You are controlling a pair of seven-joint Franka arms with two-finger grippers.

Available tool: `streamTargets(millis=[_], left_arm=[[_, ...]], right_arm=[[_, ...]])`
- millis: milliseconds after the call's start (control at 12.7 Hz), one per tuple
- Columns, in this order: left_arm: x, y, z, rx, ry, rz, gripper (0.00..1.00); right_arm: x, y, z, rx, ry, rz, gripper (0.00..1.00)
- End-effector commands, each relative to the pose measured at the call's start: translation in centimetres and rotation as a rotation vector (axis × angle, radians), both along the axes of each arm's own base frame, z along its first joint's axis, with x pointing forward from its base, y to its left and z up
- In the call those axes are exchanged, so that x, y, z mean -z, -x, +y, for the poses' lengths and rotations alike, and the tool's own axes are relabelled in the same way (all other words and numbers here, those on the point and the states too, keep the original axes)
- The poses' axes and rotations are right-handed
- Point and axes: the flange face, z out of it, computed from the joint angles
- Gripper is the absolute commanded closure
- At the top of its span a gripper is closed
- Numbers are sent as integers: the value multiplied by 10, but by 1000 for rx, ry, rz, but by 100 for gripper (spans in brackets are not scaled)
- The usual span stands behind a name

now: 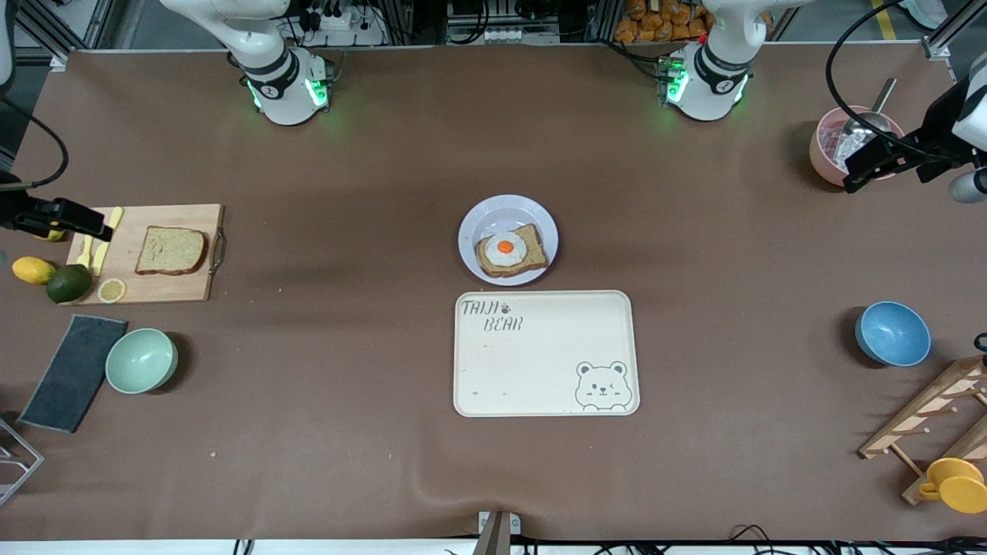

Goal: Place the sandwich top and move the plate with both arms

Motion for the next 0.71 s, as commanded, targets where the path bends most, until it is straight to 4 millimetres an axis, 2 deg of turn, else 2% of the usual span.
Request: streamTargets(millis=[0, 79, 158, 395, 632], left_arm=[[-2, 1, -8, 15, 1, 8, 0], [1, 1, -13, 26, 3, 13, 0], [13, -7, -14, 29, 14, 29, 0], [62, -36, -14, 26, 90, 94, 0], [96, -43, -22, 32, 105, 131, 0]], right_arm=[[34, 10, -22, 18, -22, 43, 0], [55, 14, -31, 34, -25, 57, 0], [76, 18, -43, 42, -27, 48, 0], [134, 38, -85, 9, -102, -6, 0], [184, 55, -117, -5, -128, 21, 0]])
